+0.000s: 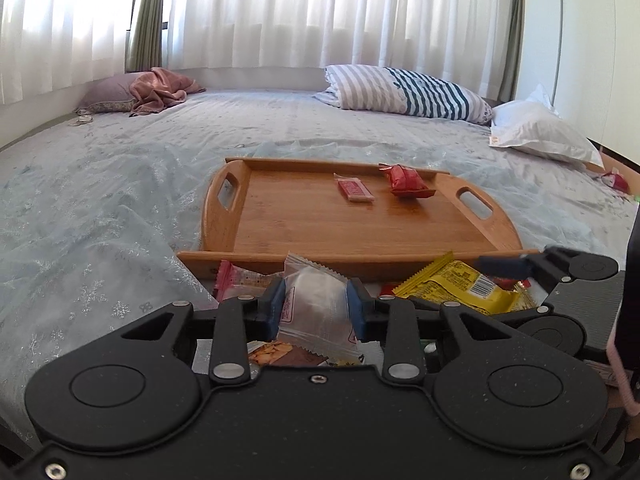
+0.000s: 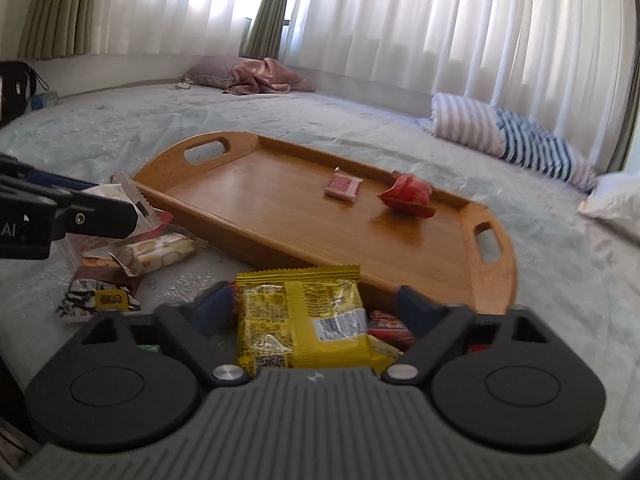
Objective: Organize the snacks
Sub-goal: 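Carry the clear bag and yellow bag over the wooden tray with both tools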
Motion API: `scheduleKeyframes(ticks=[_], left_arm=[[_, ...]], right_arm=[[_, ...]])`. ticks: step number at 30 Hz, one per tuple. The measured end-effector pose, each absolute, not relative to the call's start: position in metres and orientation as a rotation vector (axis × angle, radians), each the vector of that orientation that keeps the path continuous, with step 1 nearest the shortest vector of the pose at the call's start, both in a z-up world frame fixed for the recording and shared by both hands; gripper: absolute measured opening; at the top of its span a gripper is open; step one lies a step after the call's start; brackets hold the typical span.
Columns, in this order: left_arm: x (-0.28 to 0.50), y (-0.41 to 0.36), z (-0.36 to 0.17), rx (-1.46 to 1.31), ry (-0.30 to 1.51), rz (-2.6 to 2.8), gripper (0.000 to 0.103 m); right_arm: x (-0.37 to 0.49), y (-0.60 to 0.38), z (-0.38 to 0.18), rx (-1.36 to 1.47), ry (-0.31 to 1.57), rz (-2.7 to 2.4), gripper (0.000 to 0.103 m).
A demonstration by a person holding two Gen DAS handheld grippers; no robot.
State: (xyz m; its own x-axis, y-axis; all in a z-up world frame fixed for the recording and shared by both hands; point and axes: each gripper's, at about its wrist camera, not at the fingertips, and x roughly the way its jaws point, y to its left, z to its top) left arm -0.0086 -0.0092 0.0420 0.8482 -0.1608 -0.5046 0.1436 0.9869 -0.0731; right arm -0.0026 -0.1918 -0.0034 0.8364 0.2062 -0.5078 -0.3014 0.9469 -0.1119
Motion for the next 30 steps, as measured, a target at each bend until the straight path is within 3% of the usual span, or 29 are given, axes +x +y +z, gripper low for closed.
scheduleKeyframes(ticks=[4,30], left_arm=[[-0.006,-0.005,0.042,-0.039,0.535,-0.145,0.032],[0.019,0.009,0.057,-0.094,0.514,-0.123,0.032]], right_arm=[[-0.003,-0.193,-0.003,-0.158,0.519,0.28,0.062],[-0.012,-0.224,0.032,0.015,0.448,0.177,0.061]])
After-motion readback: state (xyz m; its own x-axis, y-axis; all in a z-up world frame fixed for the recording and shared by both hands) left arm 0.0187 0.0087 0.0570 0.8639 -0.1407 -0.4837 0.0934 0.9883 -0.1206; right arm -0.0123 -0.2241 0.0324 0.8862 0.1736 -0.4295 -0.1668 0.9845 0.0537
